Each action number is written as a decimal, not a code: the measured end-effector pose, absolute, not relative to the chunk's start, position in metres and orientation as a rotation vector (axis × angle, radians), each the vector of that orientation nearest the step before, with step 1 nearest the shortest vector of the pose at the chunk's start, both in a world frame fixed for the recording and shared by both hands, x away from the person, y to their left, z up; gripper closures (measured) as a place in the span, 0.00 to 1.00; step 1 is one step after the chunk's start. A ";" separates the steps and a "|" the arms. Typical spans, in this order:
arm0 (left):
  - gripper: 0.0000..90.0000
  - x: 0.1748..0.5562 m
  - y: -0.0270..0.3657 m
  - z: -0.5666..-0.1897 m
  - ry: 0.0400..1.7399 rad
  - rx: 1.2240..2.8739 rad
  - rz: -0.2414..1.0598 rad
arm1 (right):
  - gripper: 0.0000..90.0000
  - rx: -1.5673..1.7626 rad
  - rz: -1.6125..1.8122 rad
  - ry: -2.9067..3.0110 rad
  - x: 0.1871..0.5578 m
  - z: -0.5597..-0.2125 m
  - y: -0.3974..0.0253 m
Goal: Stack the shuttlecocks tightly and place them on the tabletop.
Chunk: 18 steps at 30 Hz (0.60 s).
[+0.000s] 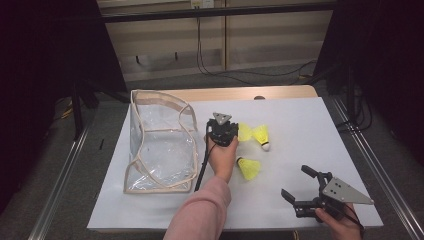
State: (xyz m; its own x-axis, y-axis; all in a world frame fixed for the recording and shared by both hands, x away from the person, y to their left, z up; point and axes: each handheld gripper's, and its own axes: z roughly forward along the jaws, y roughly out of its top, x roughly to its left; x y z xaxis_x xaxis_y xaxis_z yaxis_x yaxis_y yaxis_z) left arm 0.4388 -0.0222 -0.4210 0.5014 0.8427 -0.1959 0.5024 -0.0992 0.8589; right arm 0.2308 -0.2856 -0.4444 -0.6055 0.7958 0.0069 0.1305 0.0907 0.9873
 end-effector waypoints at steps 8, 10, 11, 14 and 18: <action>0.98 0.440 -0.022 -0.423 1.133 1.757 0.431 | 0.01 0.908 1.559 1.819 0.231 -0.444 -0.286; 0.99 0.441 -0.020 -0.422 1.135 1.768 0.436 | 0.01 0.907 1.559 1.819 0.231 -0.444 -0.286; 0.99 0.440 -0.019 -0.422 1.139 1.770 0.444 | 0.01 0.907 1.559 1.819 0.231 -0.444 -0.286; 0.99 0.440 -0.017 -0.419 1.145 1.764 0.454 | 0.01 0.913 1.559 1.822 0.230 -0.445 -0.286; 0.99 0.438 -0.013 -0.416 1.147 1.767 0.477 | 0.01 0.904 1.558 1.821 0.231 -0.445 -0.286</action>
